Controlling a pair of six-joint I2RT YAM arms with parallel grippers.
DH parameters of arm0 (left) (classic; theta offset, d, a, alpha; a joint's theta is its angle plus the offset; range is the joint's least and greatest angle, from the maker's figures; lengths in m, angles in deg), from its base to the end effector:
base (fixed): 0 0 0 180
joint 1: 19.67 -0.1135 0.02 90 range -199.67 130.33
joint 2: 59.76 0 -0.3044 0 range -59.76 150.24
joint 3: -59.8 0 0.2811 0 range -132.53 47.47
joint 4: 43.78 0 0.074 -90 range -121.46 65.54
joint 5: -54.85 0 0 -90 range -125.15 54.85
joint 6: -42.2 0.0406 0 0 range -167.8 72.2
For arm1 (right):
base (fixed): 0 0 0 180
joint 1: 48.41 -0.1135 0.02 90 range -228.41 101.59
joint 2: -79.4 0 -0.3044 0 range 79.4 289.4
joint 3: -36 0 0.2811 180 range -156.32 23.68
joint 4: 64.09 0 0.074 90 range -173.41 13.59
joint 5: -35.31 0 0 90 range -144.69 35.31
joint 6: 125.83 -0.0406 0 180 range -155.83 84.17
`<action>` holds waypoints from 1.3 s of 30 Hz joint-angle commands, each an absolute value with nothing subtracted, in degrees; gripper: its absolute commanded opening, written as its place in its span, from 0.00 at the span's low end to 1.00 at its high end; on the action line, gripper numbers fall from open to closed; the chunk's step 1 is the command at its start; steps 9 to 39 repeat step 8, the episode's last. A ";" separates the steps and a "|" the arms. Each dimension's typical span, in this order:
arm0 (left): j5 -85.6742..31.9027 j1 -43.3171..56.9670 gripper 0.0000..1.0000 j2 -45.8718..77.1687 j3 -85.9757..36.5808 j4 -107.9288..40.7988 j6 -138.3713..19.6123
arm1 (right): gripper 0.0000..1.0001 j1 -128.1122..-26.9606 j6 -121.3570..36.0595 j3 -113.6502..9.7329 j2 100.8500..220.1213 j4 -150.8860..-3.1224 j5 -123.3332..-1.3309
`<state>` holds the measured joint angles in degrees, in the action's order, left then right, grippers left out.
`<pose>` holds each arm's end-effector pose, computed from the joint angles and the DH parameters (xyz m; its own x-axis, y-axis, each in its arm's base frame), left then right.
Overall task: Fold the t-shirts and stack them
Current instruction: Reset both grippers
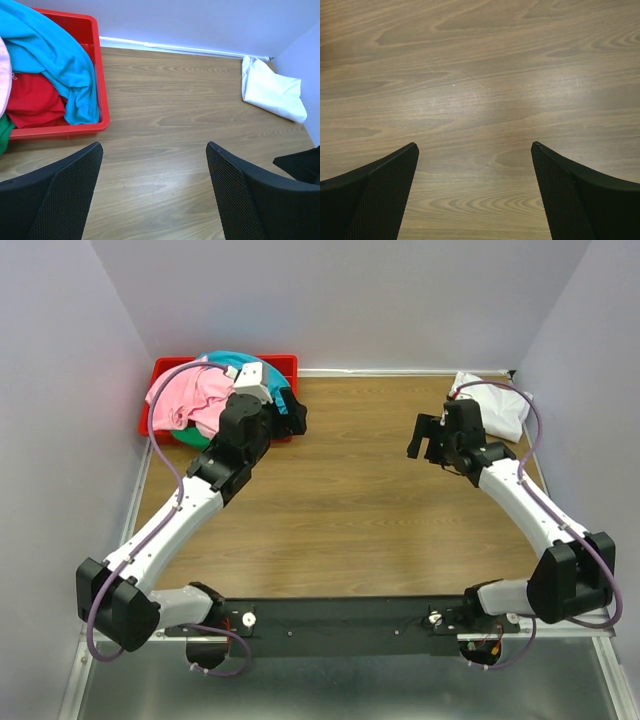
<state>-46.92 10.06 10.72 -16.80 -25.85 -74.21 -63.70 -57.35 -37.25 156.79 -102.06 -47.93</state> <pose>0.2725 -0.1461 0.4071 -0.2980 -0.3313 -0.8952 0.2005 0.8952 -0.3980 0.3087 0.0794 0.3136 -0.6669 0.1953 -0.7191 0.0720 0.9774 0.1987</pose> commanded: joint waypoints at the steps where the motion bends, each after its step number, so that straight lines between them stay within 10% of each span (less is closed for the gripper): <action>1: -51.67 10.21 0.92 8.71 -15.29 -27.42 -74.25 | 1.00 -63.88 -57.63 -37.49 155.08 -101.02 -47.31; 39: -53.78 10.21 0.92 7.22 -14.84 -27.16 -73.20 | 1.00 -63.88 -57.81 -38.81 155.61 -100.49 -46.69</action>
